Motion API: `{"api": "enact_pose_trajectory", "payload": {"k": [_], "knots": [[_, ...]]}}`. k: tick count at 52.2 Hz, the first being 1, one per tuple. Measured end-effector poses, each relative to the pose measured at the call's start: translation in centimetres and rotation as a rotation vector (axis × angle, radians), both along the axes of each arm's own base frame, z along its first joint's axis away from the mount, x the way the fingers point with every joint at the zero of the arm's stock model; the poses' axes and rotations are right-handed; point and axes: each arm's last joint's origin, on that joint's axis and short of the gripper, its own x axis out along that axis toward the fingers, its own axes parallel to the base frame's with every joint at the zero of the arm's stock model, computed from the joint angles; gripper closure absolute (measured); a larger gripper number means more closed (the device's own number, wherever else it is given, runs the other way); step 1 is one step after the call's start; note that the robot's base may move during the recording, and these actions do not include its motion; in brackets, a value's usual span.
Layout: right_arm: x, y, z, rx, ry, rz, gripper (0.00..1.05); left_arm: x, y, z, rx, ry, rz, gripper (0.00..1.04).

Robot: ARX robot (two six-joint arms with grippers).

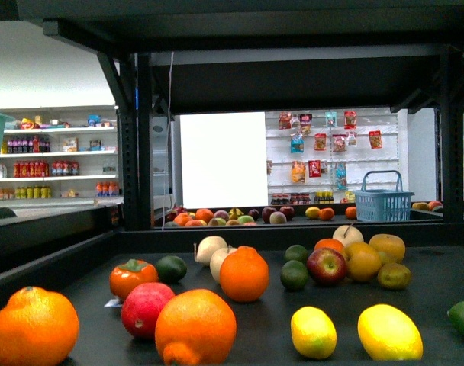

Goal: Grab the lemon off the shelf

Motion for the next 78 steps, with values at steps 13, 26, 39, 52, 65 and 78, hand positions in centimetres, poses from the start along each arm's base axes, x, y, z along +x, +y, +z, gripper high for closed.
{"api": "enact_pose_trajectory", "payload": {"k": [13,26,39,52,65,78], "knots": [[0.0,0.0,0.0,0.000,0.000,0.001,0.08,0.0,0.0,0.0,0.000,0.000,0.000,0.08],[0.0,0.0,0.0,0.000,0.000,0.000,0.08,0.0,0.0,0.0,0.000,0.000,0.000,0.08],[0.0,0.0,0.0,0.000,-0.001,0.001,0.08,0.0,0.0,0.0,0.000,0.000,0.000,0.08],[0.0,0.0,0.0,0.000,-0.001,0.001,0.08,0.0,0.0,0.0,0.000,0.000,0.000,0.08],[0.0,0.0,0.0,0.000,-0.001,0.001,0.08,0.0,0.0,-0.1,-0.021,0.014,0.008,0.08],[0.0,0.0,0.0,0.000,-0.001,0.001,0.08,3.3,0.6,4.4,-0.591,0.123,-0.013,0.08]]}}
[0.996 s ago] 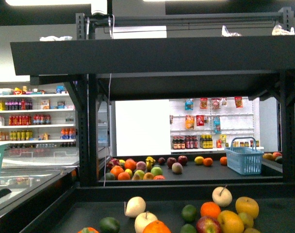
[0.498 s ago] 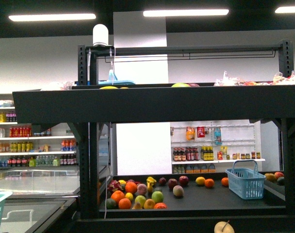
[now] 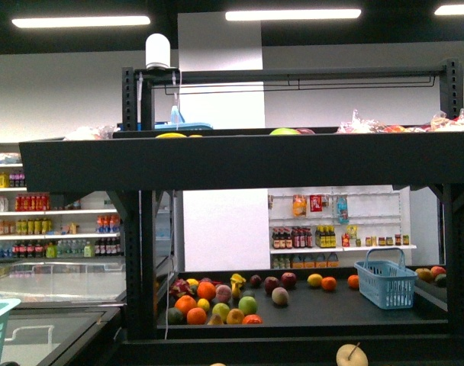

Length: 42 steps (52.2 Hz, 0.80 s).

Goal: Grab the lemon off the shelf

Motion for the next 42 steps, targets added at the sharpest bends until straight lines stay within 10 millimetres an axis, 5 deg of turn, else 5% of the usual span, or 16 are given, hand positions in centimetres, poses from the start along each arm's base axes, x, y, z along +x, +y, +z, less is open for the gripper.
{"api": "enact_pose_trajectory", "payload": {"k": [6,14,25,42], "knots": [[0.0,0.0,0.0,0.000,0.000,0.000,0.08,3.7,1.8,3.8,-0.251,-0.016,0.016,0.08],[0.0,0.0,0.0,0.000,0.000,0.000,0.08,8.7,5.3,5.8,-0.493,0.028,0.138,0.08],[0.0,0.0,0.0,0.000,0.000,0.000,0.08,14.3,10.0,6.8,-0.669,0.068,0.273,0.08],[0.0,0.0,0.0,0.000,0.000,0.000,0.08,21.0,14.0,7.0,-0.723,0.048,0.334,0.08]]}}
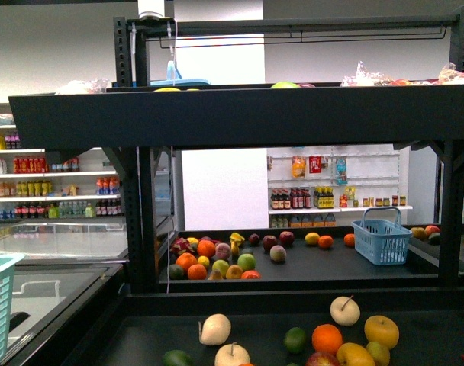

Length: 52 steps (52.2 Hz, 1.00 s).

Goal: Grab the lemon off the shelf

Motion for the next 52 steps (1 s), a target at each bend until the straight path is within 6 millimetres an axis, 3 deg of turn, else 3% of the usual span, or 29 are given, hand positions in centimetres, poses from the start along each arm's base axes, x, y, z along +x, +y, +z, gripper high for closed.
{"api": "enact_pose_trajectory", "payload": {"k": [17,34,52], "knots": [[0.0,0.0,0.0,0.000,0.000,0.000,0.08,4.2,1.8,0.0,-0.019,-0.020,0.029,0.08],[0.0,0.0,0.0,0.000,0.000,0.000,0.08,6.7,3.3,-1.5,-0.026,-0.001,0.072,0.08],[0.0,0.0,0.0,0.000,0.000,0.000,0.08,9.0,4.3,-1.5,-0.012,-0.021,0.085,0.08]]}}
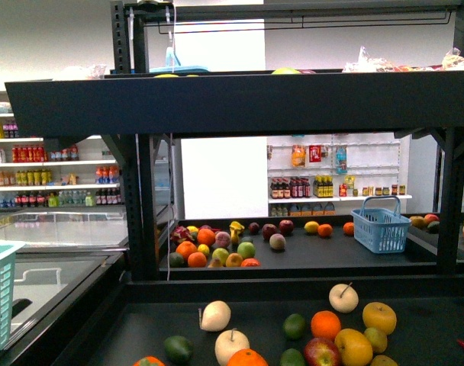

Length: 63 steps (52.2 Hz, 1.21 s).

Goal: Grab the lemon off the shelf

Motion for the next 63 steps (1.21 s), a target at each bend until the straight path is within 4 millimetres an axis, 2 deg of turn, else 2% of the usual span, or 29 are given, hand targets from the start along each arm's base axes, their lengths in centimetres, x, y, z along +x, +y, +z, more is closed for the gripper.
{"api": "enact_pose_trajectory", "payload": {"k": [4,13,24,27,40,47,54,63], "knots": [[0.0,0.0,0.0,0.000,0.000,0.000,0.08,0.1,-0.1,-0.1,0.002,-0.002,-0.003,0.09],[0.0,0.0,0.0,0.000,0.000,0.000,0.08,0.2,-0.1,0.0,0.006,-0.011,-0.004,0.37],[0.0,0.0,0.0,0.000,0.000,0.000,0.08,0.2,-0.1,-0.1,0.008,-0.023,-0.006,0.78],[0.0,0.0,0.0,0.000,0.000,0.000,0.08,0.2,-0.1,-0.1,-0.012,-0.028,-0.002,0.84],[0.0,0.0,0.0,0.000,0.000,0.000,0.08,-0.1,-0.3,0.0,-0.012,-0.025,-0.019,0.87],[0.0,0.0,0.0,0.000,0.000,0.000,0.08,-0.8,-1.4,0.4,0.021,-0.010,-0.081,0.87],[0.0,0.0,0.0,0.000,0.000,0.000,0.08,-2.1,-3.9,1.7,0.096,-0.011,-0.207,0.88],[0.0,0.0,0.0,0.000,0.000,0.000,0.08,-4.1,-8.2,3.5,0.149,-0.015,-0.397,0.93]]}}
